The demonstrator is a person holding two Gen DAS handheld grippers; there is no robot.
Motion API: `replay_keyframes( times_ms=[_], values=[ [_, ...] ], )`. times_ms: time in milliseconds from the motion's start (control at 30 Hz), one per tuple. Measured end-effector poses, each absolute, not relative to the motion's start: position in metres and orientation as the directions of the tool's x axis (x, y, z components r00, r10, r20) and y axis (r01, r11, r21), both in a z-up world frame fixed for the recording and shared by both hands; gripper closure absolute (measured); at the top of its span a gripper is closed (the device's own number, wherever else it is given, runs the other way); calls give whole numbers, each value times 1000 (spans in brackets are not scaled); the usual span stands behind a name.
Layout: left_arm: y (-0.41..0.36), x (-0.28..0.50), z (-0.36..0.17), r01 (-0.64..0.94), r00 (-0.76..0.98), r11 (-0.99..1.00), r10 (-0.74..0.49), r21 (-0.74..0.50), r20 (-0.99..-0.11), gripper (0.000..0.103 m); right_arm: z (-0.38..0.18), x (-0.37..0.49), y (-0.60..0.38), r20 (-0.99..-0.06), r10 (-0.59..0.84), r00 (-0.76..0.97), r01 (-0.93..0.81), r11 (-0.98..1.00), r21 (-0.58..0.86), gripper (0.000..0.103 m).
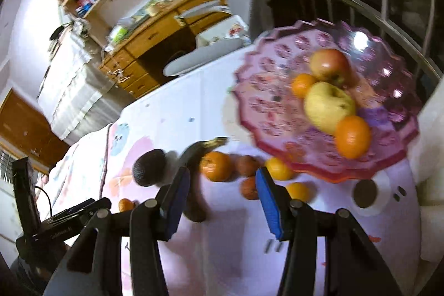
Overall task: Organize fruits
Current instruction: 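Move both open tools back toward the avocado and a tangerine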
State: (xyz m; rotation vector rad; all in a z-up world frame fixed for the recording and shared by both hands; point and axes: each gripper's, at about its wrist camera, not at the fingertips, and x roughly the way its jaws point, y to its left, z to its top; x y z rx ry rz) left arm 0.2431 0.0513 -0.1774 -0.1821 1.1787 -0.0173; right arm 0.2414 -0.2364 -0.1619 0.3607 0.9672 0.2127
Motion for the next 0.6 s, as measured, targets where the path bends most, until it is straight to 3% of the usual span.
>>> replay_keyframes(
  times_ms=[233, 600],
  values=[
    [96, 234, -192, -102, 364, 983, -103, -150, -926, 27, -164, 225, -177, -765, 344, 545, -101, 932, 347, 53],
    [116, 240, -211, 43, 350, 977, -212, -210, -912, 27, -185, 199, -104, -765, 325, 556, -95, 939, 330, 53]
  ],
)
